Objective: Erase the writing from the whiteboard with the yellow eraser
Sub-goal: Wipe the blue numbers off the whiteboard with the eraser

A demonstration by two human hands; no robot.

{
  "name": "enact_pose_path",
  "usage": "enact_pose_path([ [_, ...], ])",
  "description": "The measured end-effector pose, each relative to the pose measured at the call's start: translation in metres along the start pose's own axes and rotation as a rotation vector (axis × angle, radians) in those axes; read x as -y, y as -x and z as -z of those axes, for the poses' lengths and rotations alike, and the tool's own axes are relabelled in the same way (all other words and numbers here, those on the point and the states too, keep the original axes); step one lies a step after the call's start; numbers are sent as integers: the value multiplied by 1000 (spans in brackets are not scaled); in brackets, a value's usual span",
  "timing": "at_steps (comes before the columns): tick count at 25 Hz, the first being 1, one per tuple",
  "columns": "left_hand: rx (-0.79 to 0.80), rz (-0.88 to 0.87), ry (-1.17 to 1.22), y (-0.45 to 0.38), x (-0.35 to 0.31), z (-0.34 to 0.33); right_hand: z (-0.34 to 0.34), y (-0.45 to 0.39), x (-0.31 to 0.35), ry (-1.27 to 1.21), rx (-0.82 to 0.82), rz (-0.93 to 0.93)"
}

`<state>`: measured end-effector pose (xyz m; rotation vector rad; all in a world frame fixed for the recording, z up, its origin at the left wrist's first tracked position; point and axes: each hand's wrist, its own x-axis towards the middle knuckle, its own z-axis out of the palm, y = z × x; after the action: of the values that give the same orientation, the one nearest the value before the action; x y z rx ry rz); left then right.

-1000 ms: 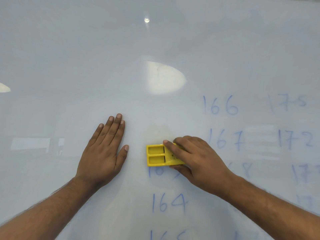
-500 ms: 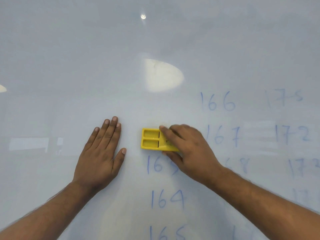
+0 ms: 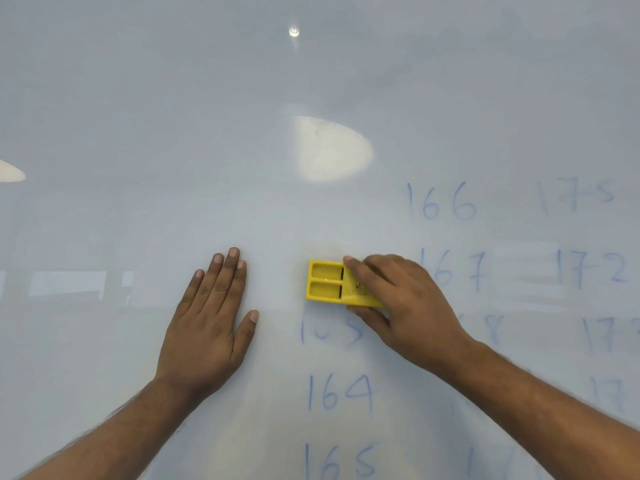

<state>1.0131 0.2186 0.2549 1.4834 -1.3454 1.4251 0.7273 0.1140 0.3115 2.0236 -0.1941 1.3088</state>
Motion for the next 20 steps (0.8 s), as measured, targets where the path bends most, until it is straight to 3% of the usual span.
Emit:
enact_pose_path([
  [3,-1,-4,7,5,-1,-1,-10,-13,16,-47,-49,-63],
  [9,14,-13,2,16,0,-1,-25,34,51,-61,40,74],
  [14,17,-20,-7,21,0,-2,-15,58,36,18,104,133],
  [20,19,-5,-2,27,-2,-3,-9,30,23,-52,-21,-104],
])
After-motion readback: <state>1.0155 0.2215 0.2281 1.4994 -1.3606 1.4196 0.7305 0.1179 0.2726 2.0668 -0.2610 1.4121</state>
